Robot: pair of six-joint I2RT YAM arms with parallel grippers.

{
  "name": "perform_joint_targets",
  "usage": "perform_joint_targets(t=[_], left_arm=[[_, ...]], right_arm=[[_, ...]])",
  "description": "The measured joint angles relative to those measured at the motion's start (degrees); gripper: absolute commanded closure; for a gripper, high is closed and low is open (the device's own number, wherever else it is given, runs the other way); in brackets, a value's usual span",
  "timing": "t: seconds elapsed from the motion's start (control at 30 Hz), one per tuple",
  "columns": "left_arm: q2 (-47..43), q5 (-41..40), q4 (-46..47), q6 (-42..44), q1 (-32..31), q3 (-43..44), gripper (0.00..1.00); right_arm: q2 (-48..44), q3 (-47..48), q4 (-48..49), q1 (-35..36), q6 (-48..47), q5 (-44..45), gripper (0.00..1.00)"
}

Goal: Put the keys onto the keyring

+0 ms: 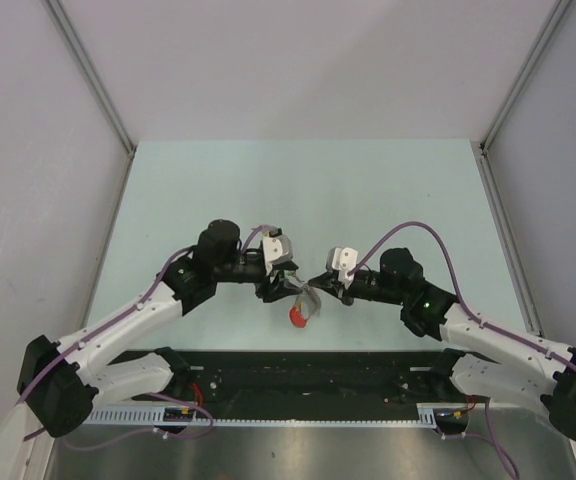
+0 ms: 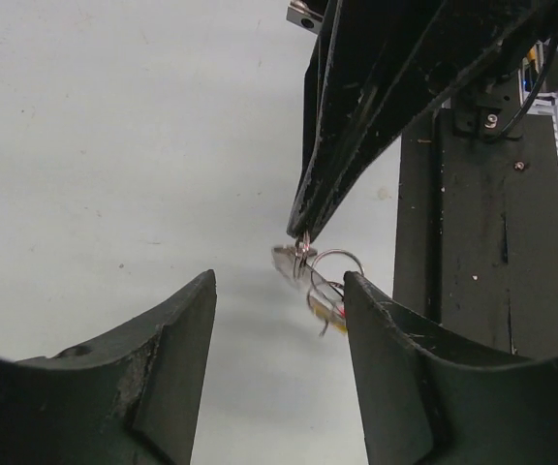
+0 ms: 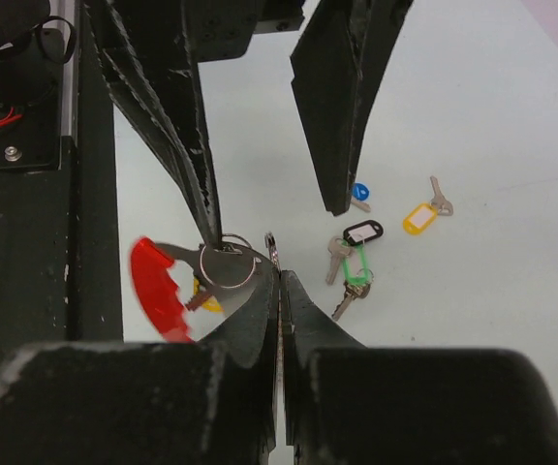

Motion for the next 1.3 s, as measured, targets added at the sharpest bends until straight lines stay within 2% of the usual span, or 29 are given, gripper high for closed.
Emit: perform_joint_targets(t=[0.4, 0.47, 0.63, 0.67, 0.7, 0.77, 0.87, 0.97, 1.0, 1.03, 1.13, 1.3], left_arm=[[3.04, -0.35, -1.16, 1.16, -3.41, 1.38, 0.65], [3.45, -0.57, -1.92, 1.53, -3.96, 1.64, 0.67], [5.11, -1.27, -3.58, 2.56, -5.03, 2.54, 0.79], [5.40, -1.73, -3.91, 2.69, -5.14, 2.69, 0.82], [5.64, -1.97, -4.20, 2.86, -5.25, 2.91, 0.91], [5.88, -2.40, -4.68, 2.89, -5.46, 3.10, 1.00], [5.95, -3.15, -5.14, 3.17, -5.84, 3.15, 1.00], [5.92, -3.78, -5.22, 2.93, -6.08, 3.15, 1.00], [5.86, -4.09, -5.16, 2.64, -6.08, 3.15, 1.00], [5.66, -4.42, -4.66, 2.23, -6.08, 2.91, 1.00], [3.23, -6.08, -0.63, -0.94, -6.10, 0.11, 1.00], [-2.95, -8.68, 10.49, -9.62, -6.08, -8.98, 1.00]], right_arm=[[1.86, 1.51, -4.96, 3.41, -2.47, 4.68, 1.00], [1.86, 1.73, -5.53, 3.69, -2.75, 5.25, 1.00], [1.88, 2.10, -6.36, 4.22, -2.99, 6.16, 1.00], [1.90, 2.10, -6.58, 4.33, -3.02, 6.38, 1.00], [1.95, 2.10, -6.99, 4.48, -3.10, 6.51, 1.00], [2.05, 2.10, -7.37, 4.68, -3.19, 6.58, 1.00], [2.10, 2.10, -7.80, 4.74, -3.26, 7.04, 0.99], [2.10, 2.10, -7.98, 4.90, -2.58, 7.50, 0.91], [2.10, 2.10, -7.98, 4.81, -2.10, 7.65, 0.87], [2.03, 2.10, -7.96, 4.57, -1.46, 7.63, 0.75], [0.68, 2.10, -7.91, 2.49, 1.62, 7.02, 0.64], [-5.09, -0.17, -2.93, -2.49, 7.32, 5.88, 0.64]])
